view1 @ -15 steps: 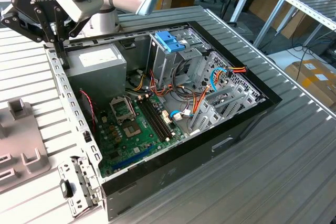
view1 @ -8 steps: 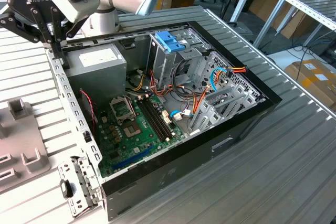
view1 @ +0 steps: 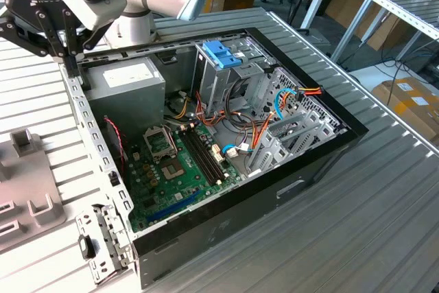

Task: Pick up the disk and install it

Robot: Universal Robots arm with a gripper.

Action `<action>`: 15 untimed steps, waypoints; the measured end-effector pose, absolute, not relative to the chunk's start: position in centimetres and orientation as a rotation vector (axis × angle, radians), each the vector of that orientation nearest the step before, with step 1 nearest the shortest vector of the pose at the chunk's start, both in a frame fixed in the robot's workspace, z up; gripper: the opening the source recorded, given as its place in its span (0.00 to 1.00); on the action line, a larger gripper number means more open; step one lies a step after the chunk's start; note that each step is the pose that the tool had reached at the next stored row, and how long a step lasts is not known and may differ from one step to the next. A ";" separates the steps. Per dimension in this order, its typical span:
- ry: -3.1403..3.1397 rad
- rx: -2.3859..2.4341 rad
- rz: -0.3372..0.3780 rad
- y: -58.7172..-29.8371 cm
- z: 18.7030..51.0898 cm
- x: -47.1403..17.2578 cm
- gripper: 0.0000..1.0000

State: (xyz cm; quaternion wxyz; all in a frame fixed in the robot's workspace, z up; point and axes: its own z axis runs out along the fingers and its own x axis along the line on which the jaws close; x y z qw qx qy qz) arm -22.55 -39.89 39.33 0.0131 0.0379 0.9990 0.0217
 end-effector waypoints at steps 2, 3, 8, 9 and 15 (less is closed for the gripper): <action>3.112 0.118 0.068 -39.9 39.3 -22.6 0.11; 3.112 0.118 0.068 -39.9 39.3 -22.7 0.11; 3.112 0.118 0.068 -39.9 39.3 -22.9 0.11; 3.112 0.118 0.068 -39.9 39.3 -22.9 0.11; 3.112 0.118 0.068 -39.9 39.3 -23.2 0.11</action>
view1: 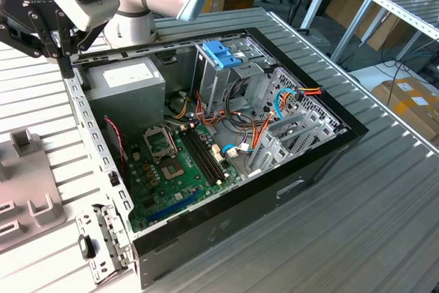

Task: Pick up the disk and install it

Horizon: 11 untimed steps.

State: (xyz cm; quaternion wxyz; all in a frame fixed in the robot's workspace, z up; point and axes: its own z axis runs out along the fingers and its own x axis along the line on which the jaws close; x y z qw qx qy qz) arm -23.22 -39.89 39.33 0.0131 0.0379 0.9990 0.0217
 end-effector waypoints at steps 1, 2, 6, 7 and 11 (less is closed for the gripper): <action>3.112 0.118 0.068 -39.9 39.3 -23.3 0.11; 3.112 0.118 0.068 -39.9 39.3 -23.3 0.11; 3.112 0.118 0.068 -39.9 39.3 -23.5 0.11; 3.112 0.118 0.068 -39.9 39.3 -23.6 0.11; 3.112 0.118 0.068 -39.9 39.3 -23.8 0.11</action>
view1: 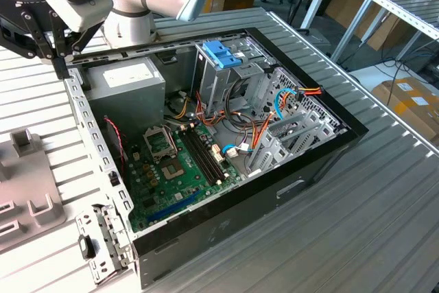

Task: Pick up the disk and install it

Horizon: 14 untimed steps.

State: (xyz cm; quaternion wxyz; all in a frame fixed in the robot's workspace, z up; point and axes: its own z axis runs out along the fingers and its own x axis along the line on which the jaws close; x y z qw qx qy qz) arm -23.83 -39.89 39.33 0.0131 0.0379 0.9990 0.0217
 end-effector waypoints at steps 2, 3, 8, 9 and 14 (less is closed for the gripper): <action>3.112 0.118 0.068 -39.9 39.3 -24.0 0.11; 3.112 0.118 0.068 -39.9 39.3 -24.0 0.11; 3.112 0.118 0.068 -39.9 39.3 -24.3 0.11; 3.112 0.118 0.068 -39.9 39.3 -24.3 0.11; 3.112 0.118 0.068 -39.9 39.3 -24.5 0.11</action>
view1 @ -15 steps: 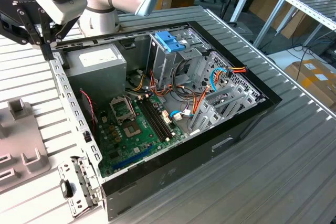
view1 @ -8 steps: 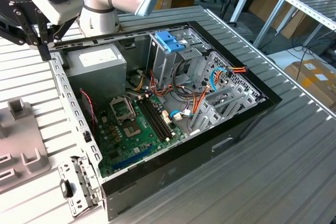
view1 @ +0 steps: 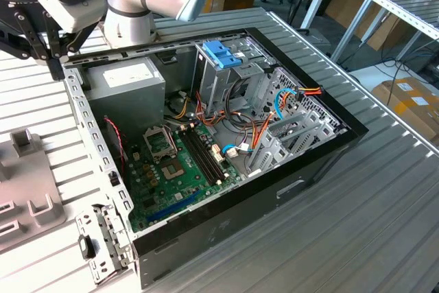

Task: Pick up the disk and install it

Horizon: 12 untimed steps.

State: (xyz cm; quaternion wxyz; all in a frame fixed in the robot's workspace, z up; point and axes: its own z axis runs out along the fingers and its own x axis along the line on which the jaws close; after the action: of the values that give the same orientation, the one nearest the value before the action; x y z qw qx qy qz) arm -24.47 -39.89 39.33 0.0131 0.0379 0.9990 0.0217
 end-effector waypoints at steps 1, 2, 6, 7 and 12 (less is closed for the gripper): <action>3.112 0.118 0.068 -39.9 39.3 -24.6 0.11; 3.112 0.118 0.068 -39.9 39.3 -24.6 0.11; 3.112 0.118 0.068 -39.9 39.3 -24.8 0.11; 3.112 0.118 0.068 -39.9 39.3 -24.9 0.11; 3.112 0.118 0.068 -39.9 39.3 -25.1 0.11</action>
State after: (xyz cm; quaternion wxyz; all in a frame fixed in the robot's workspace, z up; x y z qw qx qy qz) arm -25.14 -39.89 39.33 0.0131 0.0379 0.9990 0.0217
